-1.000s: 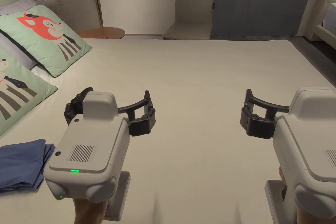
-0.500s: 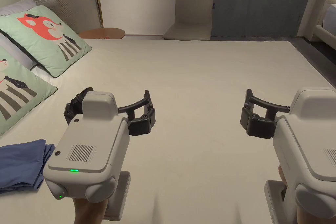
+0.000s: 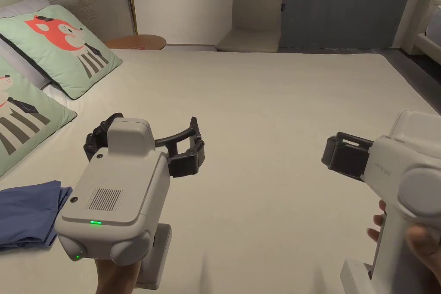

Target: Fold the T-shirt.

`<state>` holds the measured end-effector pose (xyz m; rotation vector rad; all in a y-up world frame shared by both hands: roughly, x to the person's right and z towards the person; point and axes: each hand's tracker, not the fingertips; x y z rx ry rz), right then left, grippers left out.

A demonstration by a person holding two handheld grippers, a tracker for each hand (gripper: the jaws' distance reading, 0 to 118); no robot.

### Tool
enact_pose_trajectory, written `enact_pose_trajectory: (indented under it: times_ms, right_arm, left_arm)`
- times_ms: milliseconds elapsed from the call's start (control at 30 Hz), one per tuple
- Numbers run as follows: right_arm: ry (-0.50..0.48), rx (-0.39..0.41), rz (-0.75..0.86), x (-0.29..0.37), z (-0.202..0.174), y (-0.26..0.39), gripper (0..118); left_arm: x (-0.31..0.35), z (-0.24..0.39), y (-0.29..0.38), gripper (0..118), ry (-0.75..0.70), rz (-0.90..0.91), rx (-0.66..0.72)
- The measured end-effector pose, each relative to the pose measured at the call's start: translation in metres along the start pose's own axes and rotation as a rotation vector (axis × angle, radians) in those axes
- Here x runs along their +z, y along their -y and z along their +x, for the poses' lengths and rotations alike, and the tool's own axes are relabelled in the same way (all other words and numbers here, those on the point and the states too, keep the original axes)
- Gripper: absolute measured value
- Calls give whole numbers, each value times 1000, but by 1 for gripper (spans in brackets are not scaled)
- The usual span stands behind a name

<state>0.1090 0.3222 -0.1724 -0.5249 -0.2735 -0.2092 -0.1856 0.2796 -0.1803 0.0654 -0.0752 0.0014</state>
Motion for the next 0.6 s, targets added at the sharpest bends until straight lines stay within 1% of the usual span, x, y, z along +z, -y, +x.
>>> enact_pose_trajectory:
  times_ms: [67, 267, 367, 467, 600]
  right_arm:
    - [-2, -2, -48, -2, 2, -3, 117]
    - [-26, -18, -50, -6, 6, -2, 117]
    - [-19, 15, -13, -3, 5, 0, 117]
    - [-13, 29, 1, -5, 5, 0, 117]
    - [0, -8, 23, -3, 5, 1, 117]
  left_arm:
    - [0, 0, 0, 111, -1, 2, 1]
    - [-1, -1, 0, 111, -1, 2, 9]
    - [-1, -1, 0, 111, -4, 3, 5]
    - [-1, -1, -1, 111, -1, 5, 10]
    - [-1, -1, -1, 111, -1, 5, 6]
